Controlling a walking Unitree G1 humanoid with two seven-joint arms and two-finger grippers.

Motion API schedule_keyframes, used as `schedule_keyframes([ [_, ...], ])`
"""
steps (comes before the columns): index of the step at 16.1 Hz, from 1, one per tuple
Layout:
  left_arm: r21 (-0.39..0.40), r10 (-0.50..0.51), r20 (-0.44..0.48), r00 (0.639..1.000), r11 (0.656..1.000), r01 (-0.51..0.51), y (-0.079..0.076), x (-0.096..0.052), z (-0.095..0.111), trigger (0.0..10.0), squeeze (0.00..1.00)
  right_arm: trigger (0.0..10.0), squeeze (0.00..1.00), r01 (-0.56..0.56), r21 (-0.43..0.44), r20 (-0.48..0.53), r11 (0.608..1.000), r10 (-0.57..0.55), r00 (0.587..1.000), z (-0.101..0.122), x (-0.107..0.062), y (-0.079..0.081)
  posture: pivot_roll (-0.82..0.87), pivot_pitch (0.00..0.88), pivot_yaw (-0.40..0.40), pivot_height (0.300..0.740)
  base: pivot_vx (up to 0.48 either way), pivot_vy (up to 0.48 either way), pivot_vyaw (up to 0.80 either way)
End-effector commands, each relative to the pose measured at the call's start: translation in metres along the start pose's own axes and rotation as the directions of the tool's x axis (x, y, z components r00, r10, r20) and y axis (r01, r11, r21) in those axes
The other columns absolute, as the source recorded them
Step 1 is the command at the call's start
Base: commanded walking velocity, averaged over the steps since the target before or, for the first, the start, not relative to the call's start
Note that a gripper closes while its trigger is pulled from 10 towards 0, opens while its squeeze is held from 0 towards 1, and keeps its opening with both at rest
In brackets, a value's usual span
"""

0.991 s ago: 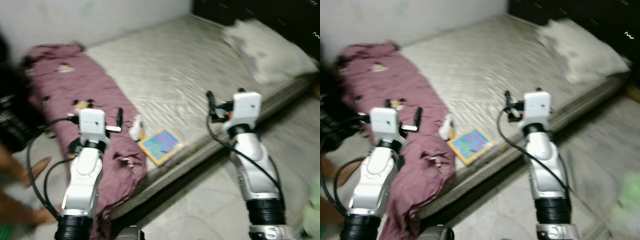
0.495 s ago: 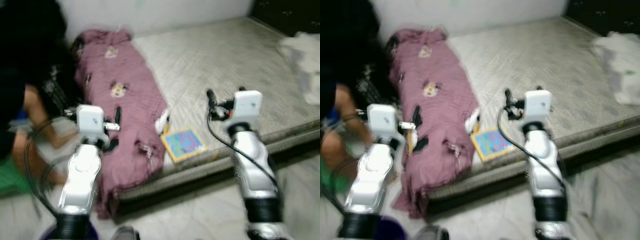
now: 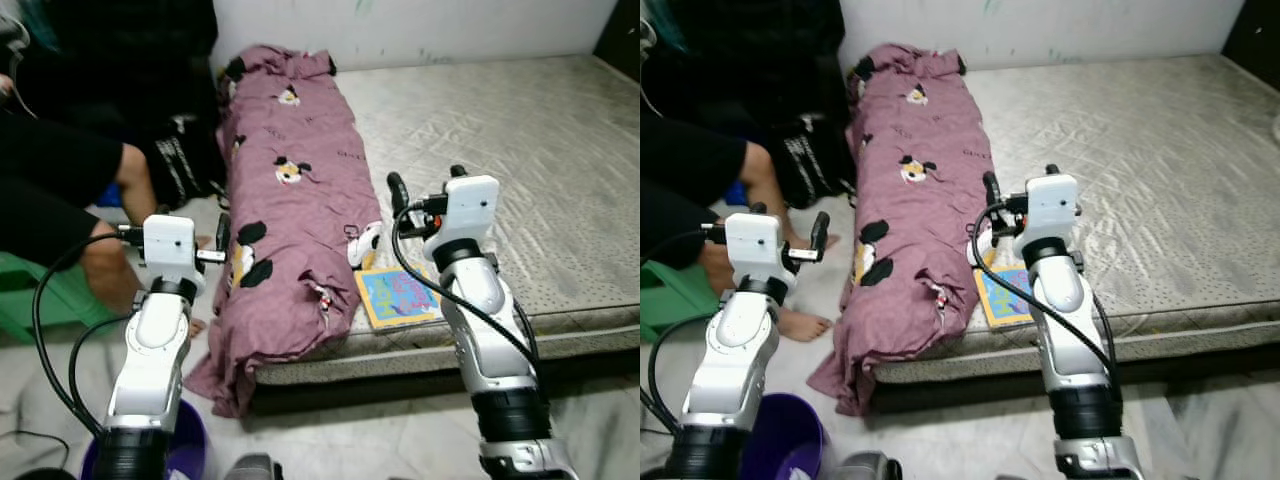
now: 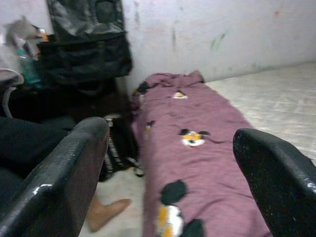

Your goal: Clean up the room

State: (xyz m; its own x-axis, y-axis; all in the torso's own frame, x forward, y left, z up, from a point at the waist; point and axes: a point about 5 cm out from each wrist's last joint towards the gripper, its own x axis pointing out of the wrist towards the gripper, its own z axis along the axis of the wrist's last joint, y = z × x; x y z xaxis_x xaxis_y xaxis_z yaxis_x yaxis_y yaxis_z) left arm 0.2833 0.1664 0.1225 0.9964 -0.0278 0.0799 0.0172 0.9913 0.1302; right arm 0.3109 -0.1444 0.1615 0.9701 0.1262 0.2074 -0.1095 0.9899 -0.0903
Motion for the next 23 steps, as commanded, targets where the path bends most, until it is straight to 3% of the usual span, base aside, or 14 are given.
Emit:
schedule_keyframes([
  [1, -0.003, -0.031, 0.017, 0.999, 1.0, 0.031, -0.0042, 0.0019, 0.0034, 10.0, 0.0, 10.0, 0.0, 0.027, 0.009, -0.003, 1.0, -0.027, 1.0, -0.0013, -0.0006, -0.0059, -0.04, 0.0, 0.016, 0.74, 0.0, 0.0, 0.0],
  [13, -0.011, -0.046, 0.02, 0.999, 0.999, 0.046, -0.0026, 0.0035, 0.0031, 10.0, 0.0, 10.0, 0.0, 0.039, 0.009, 0.02, 0.999, -0.039, 0.999, 0.0026, 0.0013, -0.0058, -0.04, 0.0, 0.022, 0.74, 0.278, 0.0, 0.0],
  [18, 0.007, -0.01, 0.011, 1.0, 1.0, 0.01, -0.0009, 0.0038, 0.0013, 10.0, 0.0, 10.0, 0.0, 0.039, 0.001, 0.013, 0.999, -0.039, 0.999, -0.0004, 0.0, -0.0062, -0.04, 0.0, 0.023, 0.74, 0.0, 0.0, 0.0],
  [23, 0.025, -0.015, 0.013, 1.0, 1.0, 0.015, -0.0023, 0.0045, 0.002, 10.0, 0.0, 10.0, 0.0, 0.042, -0.004, 0.011, 0.999, -0.042, 0.999, -0.0011, -0.0003, -0.0059, -0.04, 0.0, 0.024, 0.74, 0.0, 0.0, 0.8],
])
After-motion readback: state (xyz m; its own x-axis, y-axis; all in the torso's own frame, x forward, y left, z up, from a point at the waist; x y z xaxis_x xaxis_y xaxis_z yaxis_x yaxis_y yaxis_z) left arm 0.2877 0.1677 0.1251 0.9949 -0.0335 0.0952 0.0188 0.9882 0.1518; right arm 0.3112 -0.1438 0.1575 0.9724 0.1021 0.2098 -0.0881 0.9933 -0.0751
